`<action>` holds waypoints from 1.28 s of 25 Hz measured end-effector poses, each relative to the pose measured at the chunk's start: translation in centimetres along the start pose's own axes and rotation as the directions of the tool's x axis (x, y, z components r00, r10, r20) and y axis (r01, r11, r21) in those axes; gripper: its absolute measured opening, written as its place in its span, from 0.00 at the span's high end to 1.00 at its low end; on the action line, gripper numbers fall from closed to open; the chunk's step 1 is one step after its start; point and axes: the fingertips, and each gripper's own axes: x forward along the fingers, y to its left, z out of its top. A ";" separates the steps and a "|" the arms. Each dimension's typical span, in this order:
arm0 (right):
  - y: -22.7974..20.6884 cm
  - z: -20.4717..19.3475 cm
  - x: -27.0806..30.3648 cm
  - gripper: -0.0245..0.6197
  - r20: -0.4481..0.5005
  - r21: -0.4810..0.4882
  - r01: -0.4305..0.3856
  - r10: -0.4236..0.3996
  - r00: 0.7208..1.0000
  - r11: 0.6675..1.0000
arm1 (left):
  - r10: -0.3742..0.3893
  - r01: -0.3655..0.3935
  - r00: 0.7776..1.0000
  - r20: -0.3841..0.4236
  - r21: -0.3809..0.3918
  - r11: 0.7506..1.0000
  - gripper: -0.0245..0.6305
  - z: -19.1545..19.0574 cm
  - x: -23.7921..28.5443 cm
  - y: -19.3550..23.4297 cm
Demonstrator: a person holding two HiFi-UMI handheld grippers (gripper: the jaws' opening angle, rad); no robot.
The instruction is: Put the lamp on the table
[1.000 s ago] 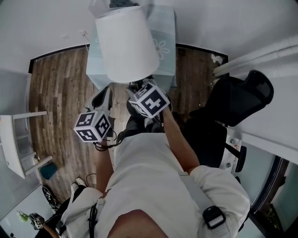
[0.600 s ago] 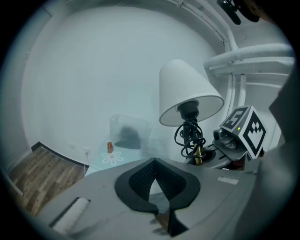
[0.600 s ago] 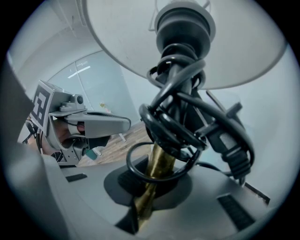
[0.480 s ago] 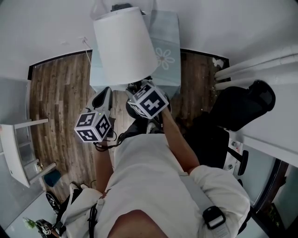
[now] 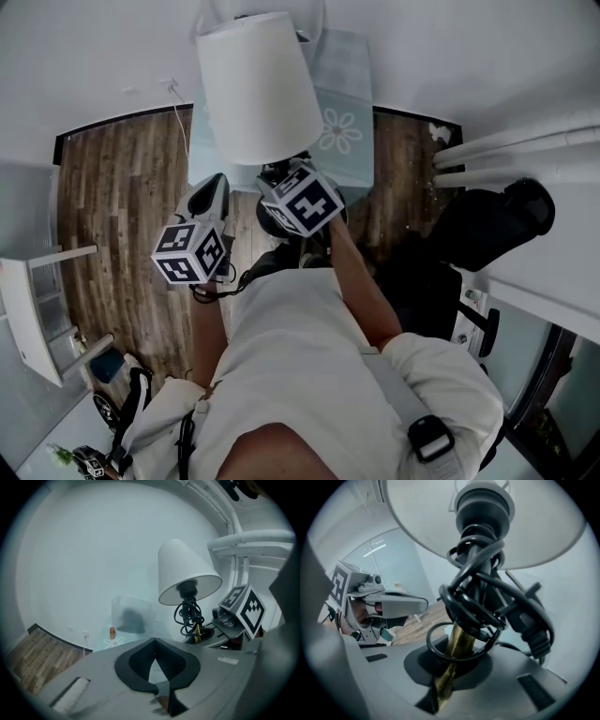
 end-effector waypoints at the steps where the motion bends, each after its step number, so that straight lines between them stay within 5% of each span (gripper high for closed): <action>1: -0.2 0.3 0.2 0.93 0.001 0.002 0.005 -0.005 1.000 1.000 | -0.005 0.005 1.000 0.000 0.000 1.000 0.96 0.2 0.2 0.3; 16: -2.9 2.0 1.4 0.93 -0.009 0.025 0.035 -0.035 0.999 0.999 | -0.031 0.031 0.999 -0.016 0.000 1.000 0.96 1.4 2.8 1.7; 32: -8.4 5.5 4.0 0.93 -0.015 0.007 -0.030 0.030 0.999 1.000 | 0.007 -0.008 1.000 -0.025 -0.024 1.000 0.96 4.2 8.9 3.6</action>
